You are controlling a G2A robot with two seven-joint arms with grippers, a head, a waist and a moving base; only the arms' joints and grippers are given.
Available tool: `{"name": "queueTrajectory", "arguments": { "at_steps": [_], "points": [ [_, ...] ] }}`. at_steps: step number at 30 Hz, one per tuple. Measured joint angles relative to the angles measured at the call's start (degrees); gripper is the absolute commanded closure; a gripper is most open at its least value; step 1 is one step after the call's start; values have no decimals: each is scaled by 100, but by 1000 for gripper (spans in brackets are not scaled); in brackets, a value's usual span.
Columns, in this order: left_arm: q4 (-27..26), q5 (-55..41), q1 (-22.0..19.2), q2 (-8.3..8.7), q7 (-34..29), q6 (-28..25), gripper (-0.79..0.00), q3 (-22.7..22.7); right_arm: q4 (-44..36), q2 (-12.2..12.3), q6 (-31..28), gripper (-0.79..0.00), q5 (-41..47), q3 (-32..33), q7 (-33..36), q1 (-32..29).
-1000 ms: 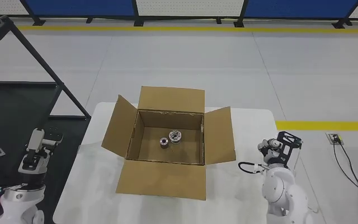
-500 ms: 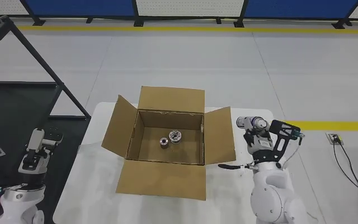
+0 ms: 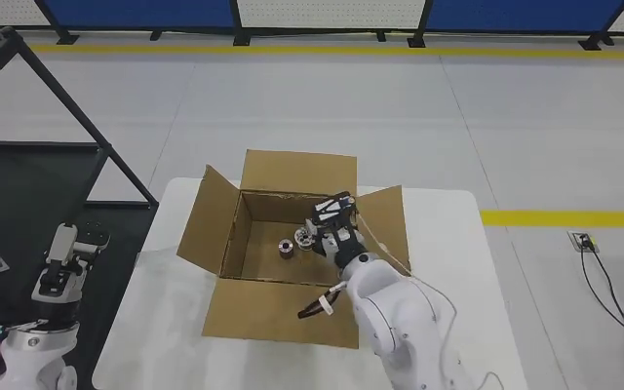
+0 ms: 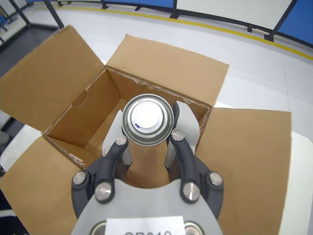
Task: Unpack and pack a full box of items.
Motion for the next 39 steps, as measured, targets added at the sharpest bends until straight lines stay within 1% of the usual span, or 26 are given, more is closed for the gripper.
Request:
{"name": "queueTrajectory", "arguments": {
  "at_steps": [5,12,15,18,29,31,33,36,37,39],
  "points": [
    [0,0,0,0,0,0,-785,0,701,-74,-73,0,-298,-438,488,446],
    [0,0,0,0,0,0,-785,0,2035,-253,316,0,-690,-939,870,1118],
    [0,0,0,0,0,0,-785,0,2594,-340,370,0,-622,-1044,1021,1416],
    [0,0,0,0,0,0,-785,0,2974,-413,372,0,-471,-1090,1097,1627],
    [0,0,0,0,0,0,-785,0,3885,-602,405,0,-84,-1133,1013,2016],
    [0,0,0,0,0,0,-785,0,4026,-626,381,-123,-9,-1110,949,2068],
    [0,0,0,0,0,0,-785,0,4150,-647,364,-194,38,-1098,901,2109],
    [0,0,0,0,0,0,-785,0,4263,-676,383,-289,78,-1087,835,2141],
    [0,0,0,0,0,0,-785,0,4286,-681,390,-299,86,-1076,820,2150],
    [0,0,0,0,0,0,-785,0,4313,-693,401,-345,91,-1062,802,2149]
  ]
}}
